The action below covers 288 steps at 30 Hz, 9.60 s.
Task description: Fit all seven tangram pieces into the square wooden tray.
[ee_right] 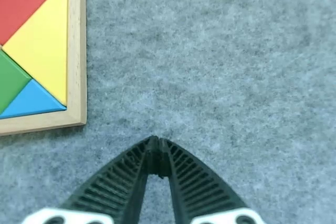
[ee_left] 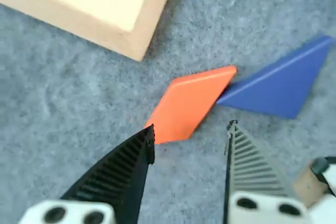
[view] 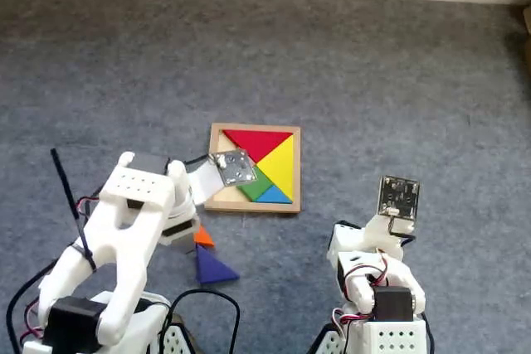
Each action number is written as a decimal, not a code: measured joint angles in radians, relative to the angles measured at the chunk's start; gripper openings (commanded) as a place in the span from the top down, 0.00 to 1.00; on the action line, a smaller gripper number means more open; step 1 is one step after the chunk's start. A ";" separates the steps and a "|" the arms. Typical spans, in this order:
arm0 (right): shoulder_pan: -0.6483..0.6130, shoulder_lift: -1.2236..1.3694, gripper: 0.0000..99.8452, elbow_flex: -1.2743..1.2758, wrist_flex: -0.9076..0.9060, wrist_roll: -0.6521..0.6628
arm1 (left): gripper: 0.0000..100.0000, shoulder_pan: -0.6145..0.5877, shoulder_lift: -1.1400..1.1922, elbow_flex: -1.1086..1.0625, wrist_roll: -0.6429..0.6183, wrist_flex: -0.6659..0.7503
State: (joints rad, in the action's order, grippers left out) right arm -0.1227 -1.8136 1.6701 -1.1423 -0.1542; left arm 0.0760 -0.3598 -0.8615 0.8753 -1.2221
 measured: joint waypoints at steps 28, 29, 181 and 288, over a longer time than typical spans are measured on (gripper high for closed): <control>0.000 0.000 0.99 0.000 0.000 0.000 | 0.99 0.003 0.244 0.063 -0.055 0.094; 0.000 0.000 0.99 0.000 0.000 0.000 | 0.99 0.002 0.244 0.083 -0.066 0.068; 0.023 0.000 0.99 0.000 0.000 0.000 | 0.79 0.149 0.572 0.586 -1.162 0.267; 0.023 0.000 0.99 0.000 0.000 0.000 | 0.80 0.026 0.548 0.870 -1.022 -0.388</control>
State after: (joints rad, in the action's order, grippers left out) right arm -0.0997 -1.8136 1.6701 -1.1423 -0.1542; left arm 0.1020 0.1880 0.0084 -0.1465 -1.6103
